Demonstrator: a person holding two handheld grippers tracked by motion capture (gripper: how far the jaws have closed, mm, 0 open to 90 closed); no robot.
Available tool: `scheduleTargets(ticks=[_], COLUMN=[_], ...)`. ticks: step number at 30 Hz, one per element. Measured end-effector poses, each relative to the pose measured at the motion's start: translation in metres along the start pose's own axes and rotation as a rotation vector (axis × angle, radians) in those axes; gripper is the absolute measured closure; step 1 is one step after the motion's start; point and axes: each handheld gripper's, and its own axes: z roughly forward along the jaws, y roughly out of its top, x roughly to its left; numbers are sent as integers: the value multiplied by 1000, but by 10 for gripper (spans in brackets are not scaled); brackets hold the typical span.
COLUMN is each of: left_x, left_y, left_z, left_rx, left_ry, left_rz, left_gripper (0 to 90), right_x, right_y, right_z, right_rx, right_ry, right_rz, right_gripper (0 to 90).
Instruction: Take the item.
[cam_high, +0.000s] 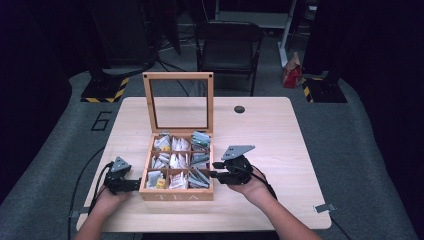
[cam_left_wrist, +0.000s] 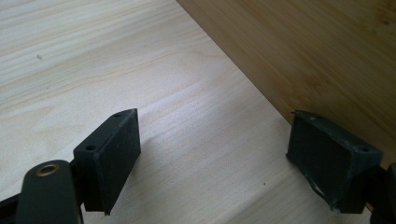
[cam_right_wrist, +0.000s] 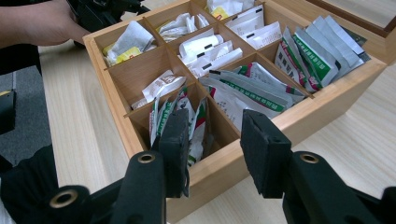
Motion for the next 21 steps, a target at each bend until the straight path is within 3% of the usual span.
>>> scheduleTargets(ticks=[21], left_x=[0], left_y=[0], left_z=[0], left_rx=[1], left_ry=[-1], left_rz=[0], left_gripper=[168], right_x=[8], right_y=[-1], right_z=[21], right_rx=[29], right_ry=[27], right_rz=[-24], right_gripper=[663])
